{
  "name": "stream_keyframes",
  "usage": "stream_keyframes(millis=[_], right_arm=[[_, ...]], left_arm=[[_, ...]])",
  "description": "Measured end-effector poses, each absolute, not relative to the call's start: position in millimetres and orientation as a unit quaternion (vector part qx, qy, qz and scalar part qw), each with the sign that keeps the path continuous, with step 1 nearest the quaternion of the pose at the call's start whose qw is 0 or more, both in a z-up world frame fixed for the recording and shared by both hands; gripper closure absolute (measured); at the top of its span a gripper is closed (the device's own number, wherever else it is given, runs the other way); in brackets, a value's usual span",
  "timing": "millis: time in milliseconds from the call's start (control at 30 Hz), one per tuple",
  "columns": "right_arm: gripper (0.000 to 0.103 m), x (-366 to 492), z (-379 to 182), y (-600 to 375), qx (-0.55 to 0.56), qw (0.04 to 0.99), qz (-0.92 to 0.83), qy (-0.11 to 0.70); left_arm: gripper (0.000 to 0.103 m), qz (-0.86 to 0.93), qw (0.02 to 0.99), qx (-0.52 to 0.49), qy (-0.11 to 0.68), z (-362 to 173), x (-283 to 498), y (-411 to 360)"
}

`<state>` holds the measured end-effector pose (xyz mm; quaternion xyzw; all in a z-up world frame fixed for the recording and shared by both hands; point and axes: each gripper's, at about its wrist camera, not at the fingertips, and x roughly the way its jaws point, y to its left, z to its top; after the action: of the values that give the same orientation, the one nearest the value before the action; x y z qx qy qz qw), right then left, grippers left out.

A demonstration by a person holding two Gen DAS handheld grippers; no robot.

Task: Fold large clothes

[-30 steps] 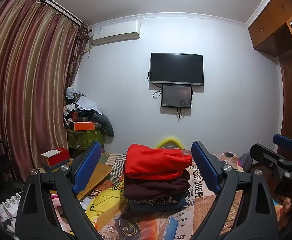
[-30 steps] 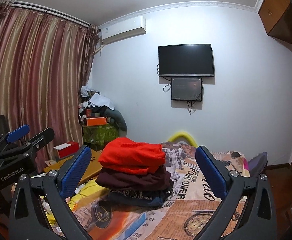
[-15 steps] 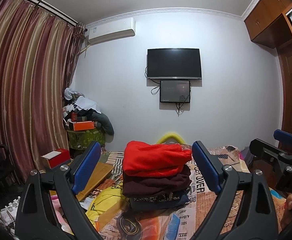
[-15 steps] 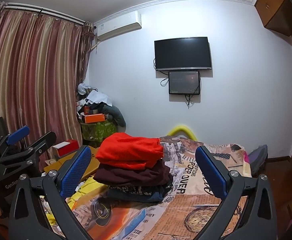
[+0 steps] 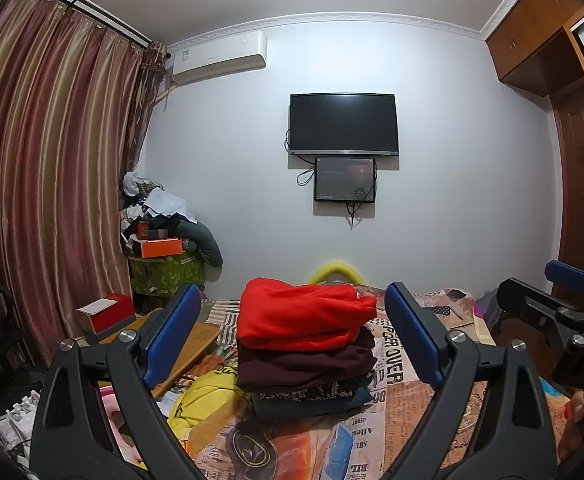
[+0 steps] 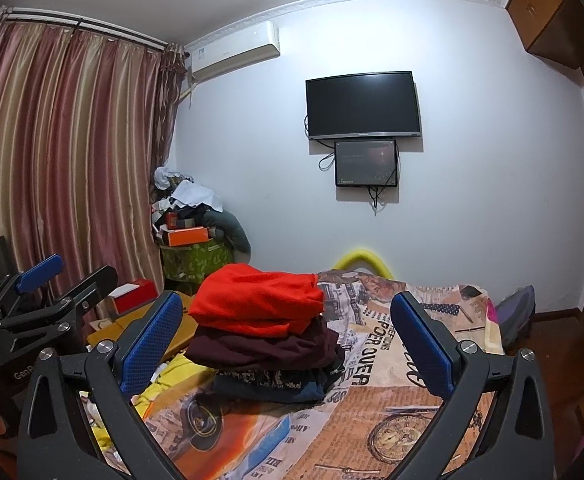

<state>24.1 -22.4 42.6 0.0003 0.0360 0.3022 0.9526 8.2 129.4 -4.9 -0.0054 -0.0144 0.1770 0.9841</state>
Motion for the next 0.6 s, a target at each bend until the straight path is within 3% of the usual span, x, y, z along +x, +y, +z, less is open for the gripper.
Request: stream_keyframes(millis=[600], right_arm=[[0.000,26.5,45.6,-19.5,-0.003,0.953,0.301,0.035]], left_arm=[[0.009,0.161,0.987,-0.018,-0.002,-7.1,15.2,130.1]])
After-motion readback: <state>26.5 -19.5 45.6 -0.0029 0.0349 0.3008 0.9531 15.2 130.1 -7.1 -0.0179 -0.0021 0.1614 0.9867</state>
